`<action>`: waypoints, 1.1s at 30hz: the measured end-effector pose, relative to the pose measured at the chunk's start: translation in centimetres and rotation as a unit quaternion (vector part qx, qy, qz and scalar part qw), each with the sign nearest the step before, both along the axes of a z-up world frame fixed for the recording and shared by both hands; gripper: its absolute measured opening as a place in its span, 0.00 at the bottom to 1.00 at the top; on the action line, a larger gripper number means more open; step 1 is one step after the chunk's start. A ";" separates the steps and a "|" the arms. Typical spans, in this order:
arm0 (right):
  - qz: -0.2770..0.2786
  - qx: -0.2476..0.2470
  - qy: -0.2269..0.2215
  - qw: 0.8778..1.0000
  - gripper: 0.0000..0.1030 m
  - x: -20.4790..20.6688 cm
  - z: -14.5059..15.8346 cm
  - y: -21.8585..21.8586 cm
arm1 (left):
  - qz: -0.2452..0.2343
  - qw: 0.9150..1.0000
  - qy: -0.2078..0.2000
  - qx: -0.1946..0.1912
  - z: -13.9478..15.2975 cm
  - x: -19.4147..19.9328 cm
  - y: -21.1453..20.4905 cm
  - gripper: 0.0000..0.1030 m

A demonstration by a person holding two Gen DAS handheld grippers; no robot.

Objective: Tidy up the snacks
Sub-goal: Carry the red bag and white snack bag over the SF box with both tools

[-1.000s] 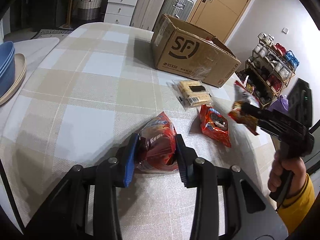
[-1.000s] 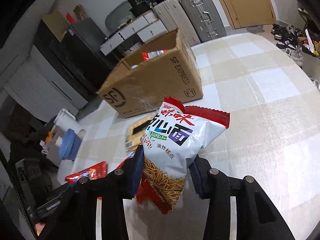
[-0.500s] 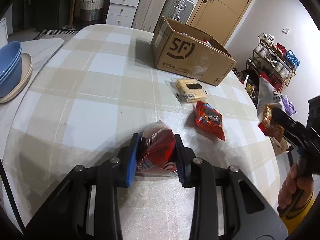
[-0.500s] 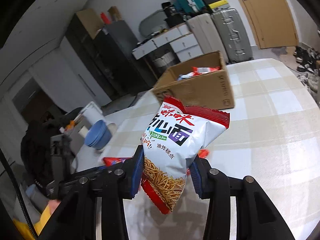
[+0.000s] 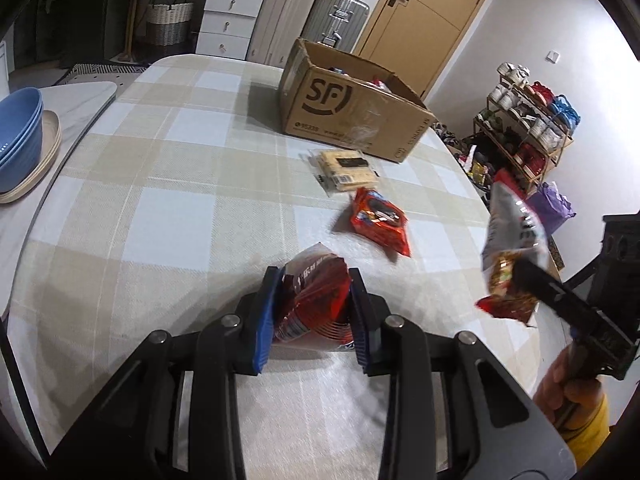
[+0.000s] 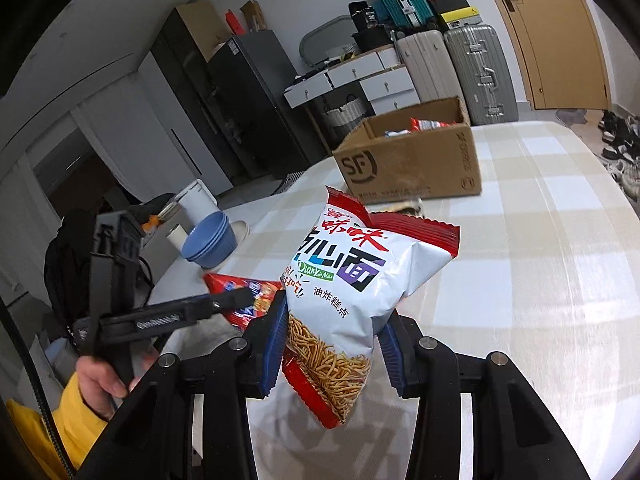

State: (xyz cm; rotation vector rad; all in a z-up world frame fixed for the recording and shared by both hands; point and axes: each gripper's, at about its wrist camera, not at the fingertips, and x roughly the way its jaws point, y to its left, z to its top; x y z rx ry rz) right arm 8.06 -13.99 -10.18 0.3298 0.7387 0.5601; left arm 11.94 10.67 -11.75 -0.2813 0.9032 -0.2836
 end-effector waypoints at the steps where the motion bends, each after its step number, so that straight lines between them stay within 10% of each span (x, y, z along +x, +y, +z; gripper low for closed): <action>1: 0.001 0.002 0.005 1.000 0.41 -0.3 -0.3 -0.2 | -0.003 1.000 -0.001 0.000 0.2 -0.5 -0.1 0.28; 18: -0.017 0.019 0.005 1.000 0.41 -1.4 -0.2 -2.5 | -0.056 0.998 -0.043 0.000 4.8 -3.1 -2.5 0.28; 33: 0.000 0.002 -0.042 0.999 0.41 10.8 7.8 -2.4 | -0.066 0.990 -0.121 0.010 15.2 8.6 -3.0 0.28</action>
